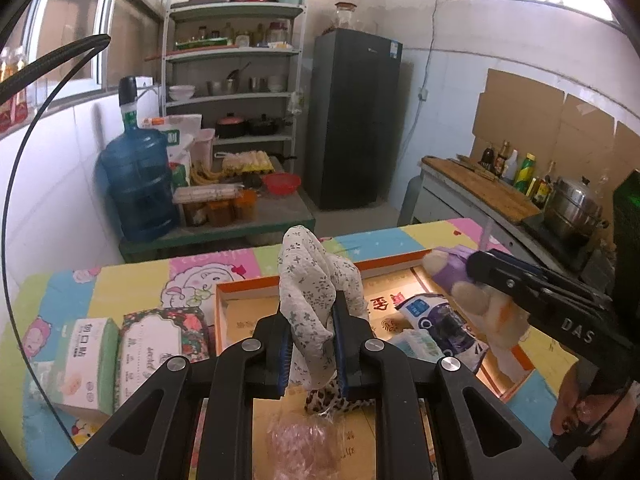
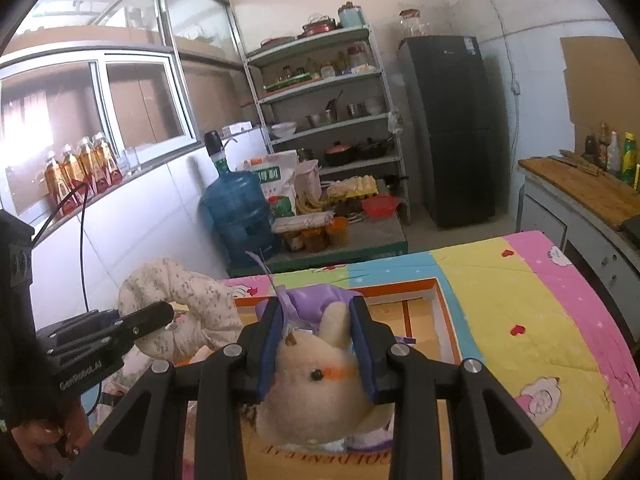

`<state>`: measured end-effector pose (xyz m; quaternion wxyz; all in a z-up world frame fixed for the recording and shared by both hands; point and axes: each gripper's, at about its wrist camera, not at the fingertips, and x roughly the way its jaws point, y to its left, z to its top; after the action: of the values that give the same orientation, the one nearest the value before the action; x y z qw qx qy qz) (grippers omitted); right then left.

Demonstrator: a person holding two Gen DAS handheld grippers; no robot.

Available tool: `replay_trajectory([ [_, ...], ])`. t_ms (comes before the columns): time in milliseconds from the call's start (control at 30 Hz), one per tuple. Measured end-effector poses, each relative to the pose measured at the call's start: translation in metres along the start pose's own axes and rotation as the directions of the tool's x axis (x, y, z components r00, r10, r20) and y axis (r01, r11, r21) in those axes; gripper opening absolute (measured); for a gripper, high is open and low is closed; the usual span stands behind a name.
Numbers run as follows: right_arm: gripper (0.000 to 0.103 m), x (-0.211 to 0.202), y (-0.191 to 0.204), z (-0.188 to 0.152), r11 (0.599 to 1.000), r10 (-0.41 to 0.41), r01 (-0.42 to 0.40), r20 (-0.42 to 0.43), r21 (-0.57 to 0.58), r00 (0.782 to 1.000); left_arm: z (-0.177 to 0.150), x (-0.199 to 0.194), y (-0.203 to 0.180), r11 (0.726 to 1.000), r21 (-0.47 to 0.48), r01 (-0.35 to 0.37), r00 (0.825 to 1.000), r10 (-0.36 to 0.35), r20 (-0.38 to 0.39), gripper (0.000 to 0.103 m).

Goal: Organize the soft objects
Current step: 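Carry the scrunchie and plush bunny over the box lid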

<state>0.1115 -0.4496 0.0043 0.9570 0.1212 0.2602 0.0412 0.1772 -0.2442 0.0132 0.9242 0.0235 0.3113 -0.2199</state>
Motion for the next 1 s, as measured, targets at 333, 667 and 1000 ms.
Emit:
replay_trajectory([
  [333, 0.034, 0.043, -0.003, -0.002, 1.000, -0.014, 0.015, -0.067, 0.009, 0.998, -0.003, 0.037, 0.005, 1.000, -0.018, 0.011, 0.998, -0.013, -0.069, 0.017],
  [667, 0.034, 0.066, -0.014, -0.009, 0.999, 0.000, 0.004, -0.105, 0.037, 0.995, -0.008, 0.064, 0.015, 0.997, -0.066, 0.032, 0.993, -0.039, -0.116, 0.017],
  [1000, 0.035, 0.076, -0.020, -0.015, 0.999, -0.007, 0.013, -0.140, 0.043, 0.990, -0.012, 0.080, 0.013, 0.998, -0.066, 0.022, 0.987, -0.032, -0.156, 0.018],
])
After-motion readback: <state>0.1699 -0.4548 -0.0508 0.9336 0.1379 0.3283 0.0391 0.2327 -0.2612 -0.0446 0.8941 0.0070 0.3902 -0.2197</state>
